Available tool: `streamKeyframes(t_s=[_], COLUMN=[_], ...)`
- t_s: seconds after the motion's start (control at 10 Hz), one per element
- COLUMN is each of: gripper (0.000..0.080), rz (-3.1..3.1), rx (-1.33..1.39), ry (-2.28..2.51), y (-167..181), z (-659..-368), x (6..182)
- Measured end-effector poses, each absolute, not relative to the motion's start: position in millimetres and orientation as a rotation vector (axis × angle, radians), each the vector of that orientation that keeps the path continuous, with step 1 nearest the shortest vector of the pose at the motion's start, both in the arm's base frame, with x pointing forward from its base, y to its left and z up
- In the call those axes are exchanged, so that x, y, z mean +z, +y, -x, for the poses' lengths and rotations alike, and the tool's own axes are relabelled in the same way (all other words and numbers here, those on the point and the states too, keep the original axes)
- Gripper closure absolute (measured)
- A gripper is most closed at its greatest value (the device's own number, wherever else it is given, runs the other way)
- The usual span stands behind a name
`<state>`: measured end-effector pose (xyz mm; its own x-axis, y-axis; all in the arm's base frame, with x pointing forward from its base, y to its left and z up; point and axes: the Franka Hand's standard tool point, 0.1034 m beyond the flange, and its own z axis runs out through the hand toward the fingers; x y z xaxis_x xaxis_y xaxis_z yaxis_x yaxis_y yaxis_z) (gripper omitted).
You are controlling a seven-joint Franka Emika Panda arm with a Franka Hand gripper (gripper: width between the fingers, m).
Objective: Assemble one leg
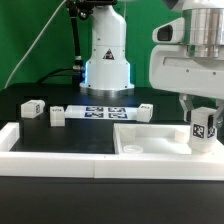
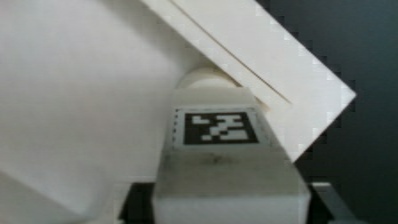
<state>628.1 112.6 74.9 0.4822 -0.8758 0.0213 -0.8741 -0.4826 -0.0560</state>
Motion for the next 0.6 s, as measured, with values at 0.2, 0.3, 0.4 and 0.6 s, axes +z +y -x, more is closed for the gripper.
streamKeyframes(t_s=[0.2, 0.3, 0.4, 0.6], gripper=[0.0509, 0.0509, 0.0509, 0.0509], rz=[2.532, 2.456, 2.405, 2.327], rx=[-0.069, -0.065, -0.055, -0.047], ry=[1.804, 1.904, 1.960, 2.052], y=[113.3, 112.7, 112.3, 112.7], z=[-626.7, -626.5, -626.3, -625.7], x=[74.6, 74.4, 74.4, 74.2])
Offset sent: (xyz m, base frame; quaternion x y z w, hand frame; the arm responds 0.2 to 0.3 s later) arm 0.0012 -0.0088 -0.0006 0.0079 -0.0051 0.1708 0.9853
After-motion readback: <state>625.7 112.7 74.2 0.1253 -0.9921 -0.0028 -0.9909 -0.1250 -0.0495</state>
